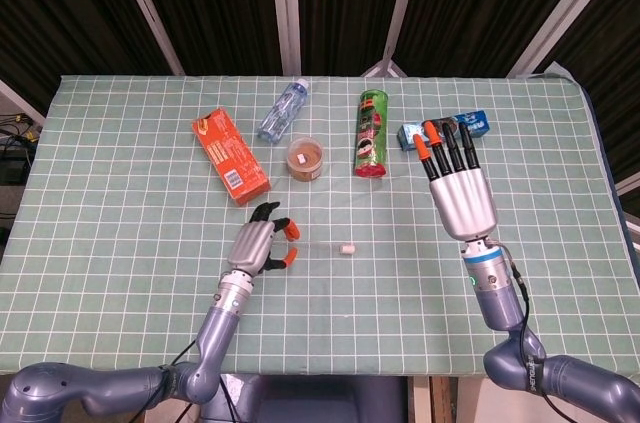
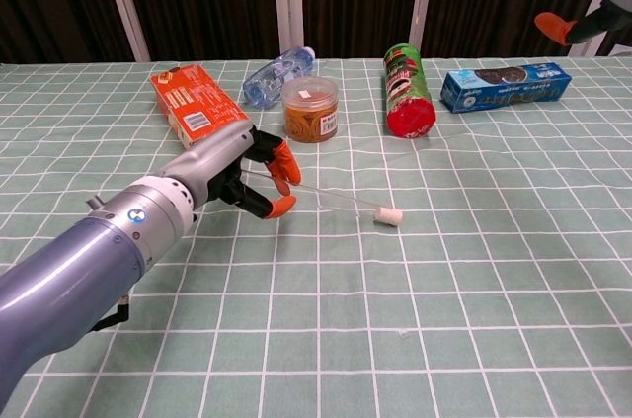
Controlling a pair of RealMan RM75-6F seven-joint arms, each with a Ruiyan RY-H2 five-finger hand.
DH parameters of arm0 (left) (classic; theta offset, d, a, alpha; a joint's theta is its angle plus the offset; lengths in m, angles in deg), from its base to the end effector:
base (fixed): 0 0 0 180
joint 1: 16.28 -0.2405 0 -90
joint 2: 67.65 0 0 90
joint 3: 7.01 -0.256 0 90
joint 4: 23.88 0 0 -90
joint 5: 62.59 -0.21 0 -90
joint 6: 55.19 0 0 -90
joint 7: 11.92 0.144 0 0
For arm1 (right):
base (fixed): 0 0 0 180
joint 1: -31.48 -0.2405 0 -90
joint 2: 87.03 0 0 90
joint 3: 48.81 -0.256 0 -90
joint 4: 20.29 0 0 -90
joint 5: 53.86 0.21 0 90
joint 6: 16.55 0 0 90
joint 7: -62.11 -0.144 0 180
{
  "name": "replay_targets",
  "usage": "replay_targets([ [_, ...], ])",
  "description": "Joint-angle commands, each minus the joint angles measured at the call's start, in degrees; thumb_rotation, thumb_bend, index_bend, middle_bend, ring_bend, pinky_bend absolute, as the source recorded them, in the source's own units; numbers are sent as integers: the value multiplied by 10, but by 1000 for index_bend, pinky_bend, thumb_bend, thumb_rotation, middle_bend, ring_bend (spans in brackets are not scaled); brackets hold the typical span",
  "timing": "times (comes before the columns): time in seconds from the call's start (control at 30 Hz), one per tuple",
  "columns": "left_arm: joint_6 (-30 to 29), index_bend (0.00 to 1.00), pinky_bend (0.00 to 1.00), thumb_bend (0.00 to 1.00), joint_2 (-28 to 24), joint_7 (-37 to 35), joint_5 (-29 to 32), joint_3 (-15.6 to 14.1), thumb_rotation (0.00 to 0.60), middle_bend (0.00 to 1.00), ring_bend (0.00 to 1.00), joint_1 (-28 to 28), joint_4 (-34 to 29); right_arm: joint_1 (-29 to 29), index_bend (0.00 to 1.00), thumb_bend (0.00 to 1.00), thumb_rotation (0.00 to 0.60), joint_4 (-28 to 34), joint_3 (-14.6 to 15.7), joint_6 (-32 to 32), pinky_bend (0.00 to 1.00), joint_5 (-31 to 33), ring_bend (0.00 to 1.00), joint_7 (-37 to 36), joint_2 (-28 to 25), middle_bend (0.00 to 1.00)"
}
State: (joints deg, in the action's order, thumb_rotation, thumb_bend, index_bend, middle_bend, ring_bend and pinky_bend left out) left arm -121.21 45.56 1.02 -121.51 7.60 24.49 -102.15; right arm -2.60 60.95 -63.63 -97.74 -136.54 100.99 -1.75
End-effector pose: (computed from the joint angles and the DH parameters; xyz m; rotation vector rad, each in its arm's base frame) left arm -0.0868 0.3018 -0.1035 -1.5588 -1.3886 -1.2276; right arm -0.1588 -0.3422 0.0836 1.4945 -0.1798 0.9384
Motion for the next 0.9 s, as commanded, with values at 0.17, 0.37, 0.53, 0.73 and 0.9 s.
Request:
replay_targets([
  [0.17, 3, 476, 0, 493, -11, 17, 4, -1, 600, 425, 83, -7, -14, 2, 79, 420, 600, 7, 0, -2, 0, -1, 0, -2, -3, 43],
  [0.37, 3, 426, 0, 420, -33, 46, 19, -2, 600, 341, 76, -17, -43, 8, 79, 420, 600, 18, 2, -6, 0, 1, 0, -2, -8, 43],
  [0.53, -6, 387, 0, 391, -59, 65, 32, -1, 600, 282, 53, -29, -80, 21, 79, 420, 600, 36, 9, -15, 0, 0, 0, 0, -16, 43],
  [0.73, -32, 331, 0, 379, -100, 60, -7, -2, 600, 241, 39, -44, -139, 51, 79, 420, 600, 74, 22, -41, 0, -3, 0, -20, -30, 43],
  [0.9, -54, 221, 0, 303, -174, 67, -37, -8, 600, 182, 10, -66, -215, 99, 67, 420, 600, 128, 32, -64, 0, 24, 0, -71, -59, 43],
])
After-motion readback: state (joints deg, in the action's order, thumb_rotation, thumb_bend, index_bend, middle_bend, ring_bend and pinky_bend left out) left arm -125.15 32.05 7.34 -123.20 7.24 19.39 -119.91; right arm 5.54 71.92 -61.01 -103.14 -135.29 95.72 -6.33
